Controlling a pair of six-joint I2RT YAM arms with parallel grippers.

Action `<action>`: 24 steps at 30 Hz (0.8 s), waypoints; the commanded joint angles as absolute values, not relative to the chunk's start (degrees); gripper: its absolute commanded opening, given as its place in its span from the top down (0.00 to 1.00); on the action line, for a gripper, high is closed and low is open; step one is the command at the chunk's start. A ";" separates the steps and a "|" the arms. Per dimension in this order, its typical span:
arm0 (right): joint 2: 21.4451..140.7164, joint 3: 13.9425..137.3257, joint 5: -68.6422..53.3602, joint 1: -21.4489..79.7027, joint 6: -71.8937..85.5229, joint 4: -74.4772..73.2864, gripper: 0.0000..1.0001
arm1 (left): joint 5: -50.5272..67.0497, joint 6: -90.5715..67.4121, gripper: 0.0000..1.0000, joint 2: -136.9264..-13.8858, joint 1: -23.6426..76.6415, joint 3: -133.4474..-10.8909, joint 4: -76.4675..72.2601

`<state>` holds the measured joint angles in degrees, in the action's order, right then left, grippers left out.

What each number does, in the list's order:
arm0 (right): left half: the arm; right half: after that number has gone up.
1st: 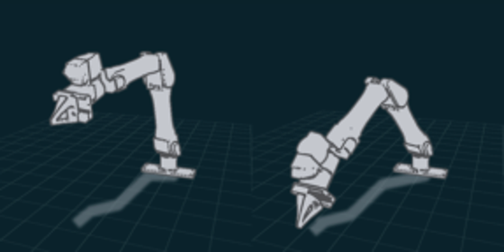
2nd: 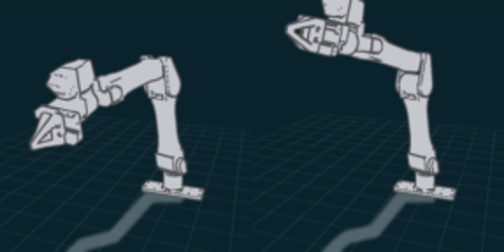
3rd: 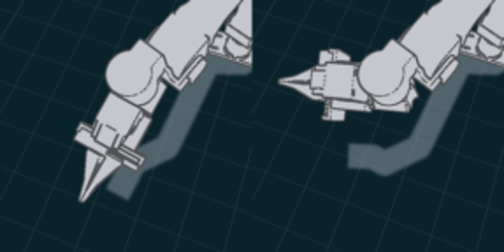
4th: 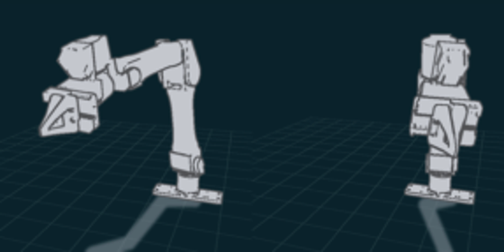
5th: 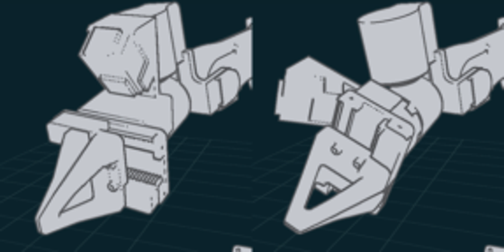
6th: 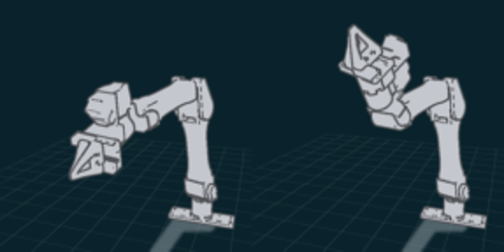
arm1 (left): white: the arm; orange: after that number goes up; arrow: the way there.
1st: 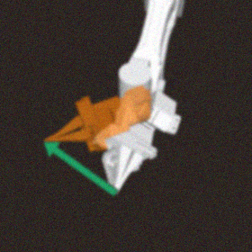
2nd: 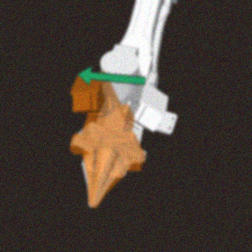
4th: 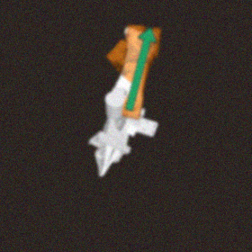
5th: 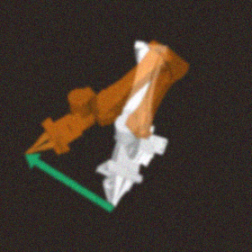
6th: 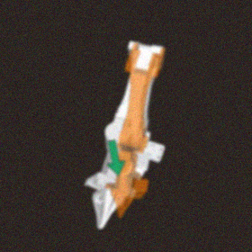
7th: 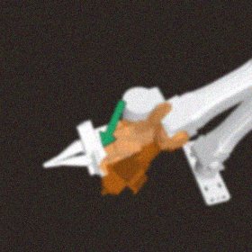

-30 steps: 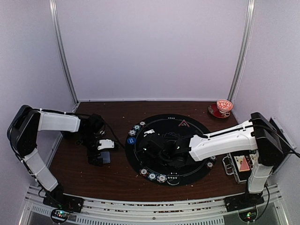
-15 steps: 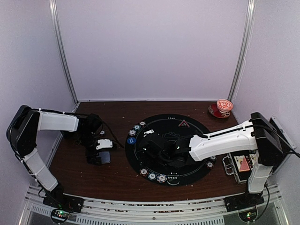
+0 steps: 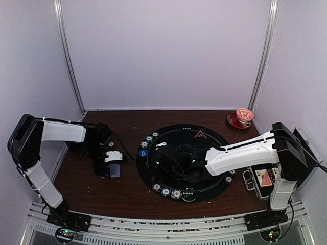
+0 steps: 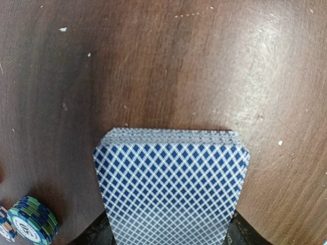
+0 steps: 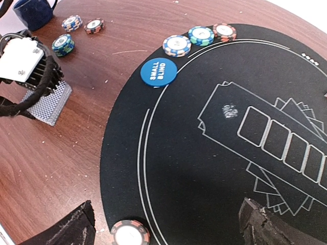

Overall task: Distribute texas hold em gaming equipment
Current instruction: Pick up the poker card from the center of the board.

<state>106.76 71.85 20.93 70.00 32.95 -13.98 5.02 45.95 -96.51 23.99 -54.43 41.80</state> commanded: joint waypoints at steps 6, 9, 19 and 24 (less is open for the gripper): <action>110.10 74.67 15.30 69.97 33.72 -11.20 0.00 | 5.11 45.97 0.54 -97.10 23.44 -52.87 43.19; 110.30 74.53 12.49 69.69 34.80 -9.32 0.00 | 5.56 46.04 0.55 -96.29 23.41 -53.17 43.24; 111.61 71.32 -2.43 67.38 44.08 5.37 0.01 | 7.43 45.47 0.50 -94.68 23.47 -54.58 43.26; 113.15 69.84 -7.14 66.10 49.13 11.74 0.03 | 8.24 45.55 0.50 -93.93 23.46 -54.65 43.24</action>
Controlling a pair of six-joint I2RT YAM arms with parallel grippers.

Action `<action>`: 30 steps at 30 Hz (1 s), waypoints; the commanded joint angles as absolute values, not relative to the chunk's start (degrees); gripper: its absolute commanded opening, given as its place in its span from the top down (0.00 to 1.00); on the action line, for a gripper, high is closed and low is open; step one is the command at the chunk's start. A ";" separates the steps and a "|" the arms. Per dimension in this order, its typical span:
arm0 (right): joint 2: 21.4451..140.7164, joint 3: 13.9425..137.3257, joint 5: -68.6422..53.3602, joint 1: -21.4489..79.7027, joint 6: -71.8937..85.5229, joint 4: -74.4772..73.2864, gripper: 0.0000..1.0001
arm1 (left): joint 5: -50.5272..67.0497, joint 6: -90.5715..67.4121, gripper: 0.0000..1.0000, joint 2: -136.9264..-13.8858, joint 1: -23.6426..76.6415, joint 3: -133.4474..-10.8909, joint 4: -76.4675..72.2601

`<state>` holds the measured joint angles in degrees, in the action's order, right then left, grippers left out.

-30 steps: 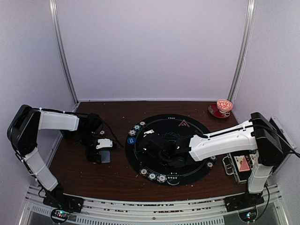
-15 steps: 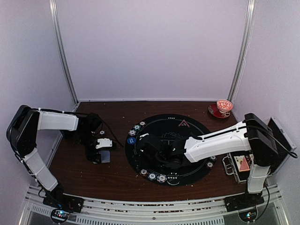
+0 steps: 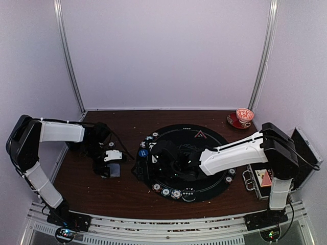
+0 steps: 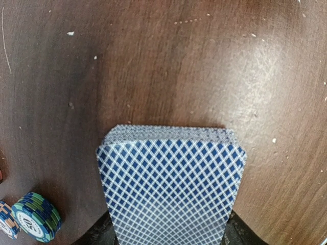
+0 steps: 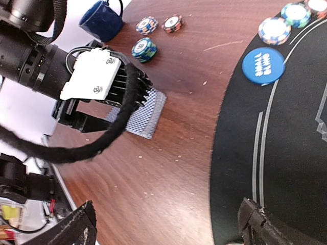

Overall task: Distribute texas hold em gaming equipment
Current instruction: Pick up the poker card from the center of the board.

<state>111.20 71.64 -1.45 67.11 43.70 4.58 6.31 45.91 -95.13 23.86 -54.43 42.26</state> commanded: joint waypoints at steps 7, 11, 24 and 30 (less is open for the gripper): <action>115.62 69.27 -11.12 65.00 52.56 16.70 0.05 | 8.85 45.88 0.49 -92.22 23.47 -54.79 43.39; 117.50 70.38 -12.31 64.46 53.50 17.67 0.06 | 9.45 45.98 0.49 -91.30 23.46 -55.05 43.65; 122.66 72.73 -17.40 62.84 59.11 26.25 0.10 | 12.03 46.38 0.48 -88.45 23.42 -56.22 45.70; 125.78 75.01 -20.80 62.16 61.69 30.50 0.12 | 13.86 46.64 0.48 -87.07 23.41 -57.15 46.95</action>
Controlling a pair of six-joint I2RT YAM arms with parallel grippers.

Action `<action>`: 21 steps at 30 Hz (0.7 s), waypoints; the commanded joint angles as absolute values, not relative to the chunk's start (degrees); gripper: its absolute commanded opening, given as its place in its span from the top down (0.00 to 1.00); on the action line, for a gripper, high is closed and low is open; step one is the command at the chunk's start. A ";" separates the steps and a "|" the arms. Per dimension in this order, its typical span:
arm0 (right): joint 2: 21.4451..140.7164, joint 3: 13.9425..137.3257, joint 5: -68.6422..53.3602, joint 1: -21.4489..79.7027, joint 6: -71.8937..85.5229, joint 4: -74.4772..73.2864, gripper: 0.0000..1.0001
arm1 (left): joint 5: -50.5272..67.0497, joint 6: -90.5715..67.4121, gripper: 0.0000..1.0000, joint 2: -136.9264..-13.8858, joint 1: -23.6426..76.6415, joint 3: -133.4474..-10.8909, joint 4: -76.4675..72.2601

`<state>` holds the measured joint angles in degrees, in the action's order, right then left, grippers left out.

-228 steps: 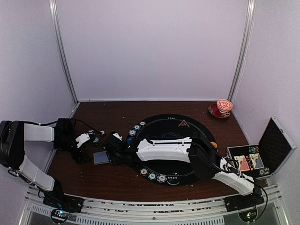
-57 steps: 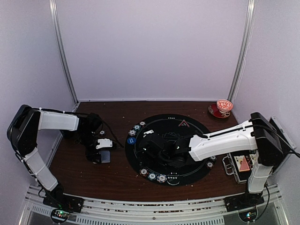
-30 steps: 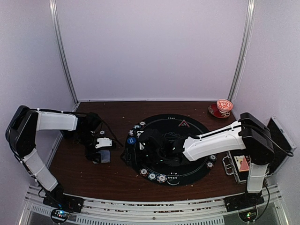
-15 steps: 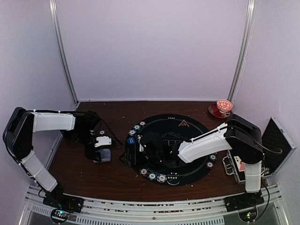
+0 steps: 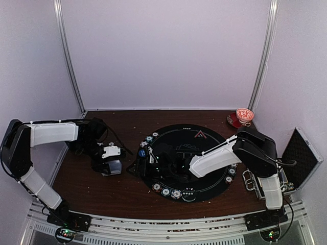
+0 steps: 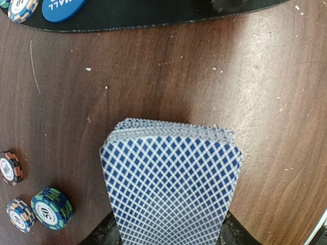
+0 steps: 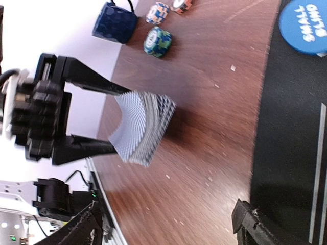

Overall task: Distribute texas hold em gaming equipment
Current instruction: Pick up the poker card from the center of the board, then pass from the left arm to the right

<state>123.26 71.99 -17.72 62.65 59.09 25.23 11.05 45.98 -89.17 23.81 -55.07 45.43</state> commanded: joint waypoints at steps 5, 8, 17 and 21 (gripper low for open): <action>130.05 78.77 -22.54 62.04 64.10 33.06 0.13 | 14.91 46.79 0.48 -86.60 23.45 -57.21 47.35; 132.11 80.46 -23.31 61.90 65.88 35.08 0.14 | 15.20 46.90 0.48 -86.25 23.46 -57.08 47.42; 136.35 84.42 -25.80 61.41 69.38 38.66 0.16 | 15.97 47.30 0.47 -85.34 23.45 -56.78 47.73; 137.47 85.51 -26.45 61.31 70.16 39.52 0.17 | 16.04 47.44 0.47 -85.51 23.51 -56.67 47.79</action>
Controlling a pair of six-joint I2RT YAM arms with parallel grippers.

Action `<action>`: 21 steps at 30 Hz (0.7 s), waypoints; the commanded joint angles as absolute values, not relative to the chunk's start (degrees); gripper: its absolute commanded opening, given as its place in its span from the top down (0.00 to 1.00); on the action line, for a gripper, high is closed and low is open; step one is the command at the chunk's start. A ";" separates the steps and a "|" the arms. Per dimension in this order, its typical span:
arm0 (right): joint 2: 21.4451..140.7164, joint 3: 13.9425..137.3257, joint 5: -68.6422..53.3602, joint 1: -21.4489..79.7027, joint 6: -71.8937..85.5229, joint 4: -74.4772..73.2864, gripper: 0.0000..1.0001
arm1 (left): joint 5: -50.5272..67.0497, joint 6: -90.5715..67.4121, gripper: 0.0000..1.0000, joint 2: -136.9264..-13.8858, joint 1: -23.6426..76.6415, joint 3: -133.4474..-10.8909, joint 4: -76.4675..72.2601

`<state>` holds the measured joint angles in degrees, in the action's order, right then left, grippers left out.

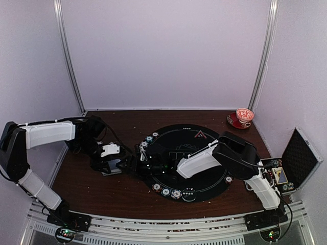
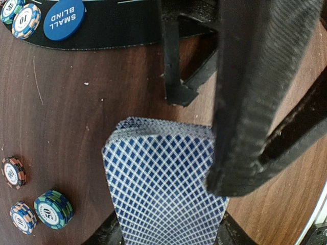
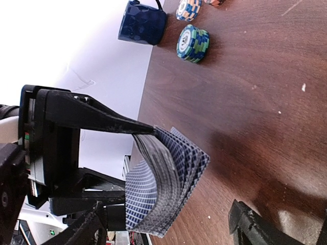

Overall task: Distribute texas hold em gaming equipment
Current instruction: Pass from the left arm to the right

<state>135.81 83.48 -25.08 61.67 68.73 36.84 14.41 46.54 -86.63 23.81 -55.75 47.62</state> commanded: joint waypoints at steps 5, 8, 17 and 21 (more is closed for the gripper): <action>138.81 86.51 -27.07 61.08 71.41 40.95 0.19 | 16.34 47.51 0.46 -85.77 23.52 -56.62 47.74; 139.48 87.49 -27.32 60.94 71.51 40.57 0.21 | 16.43 47.51 0.46 -85.84 23.54 -56.69 47.76; 141.47 89.38 -29.02 60.84 74.02 43.43 0.36 | 16.36 47.47 0.45 -85.87 23.55 -56.43 47.72; 142.21 90.75 -29.47 60.89 74.18 42.46 0.41 | 16.35 47.62 0.45 -85.78 23.51 -56.27 47.71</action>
<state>140.42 88.47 -28.36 61.10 73.56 41.32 15.25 46.83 -86.63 23.81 -55.75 47.77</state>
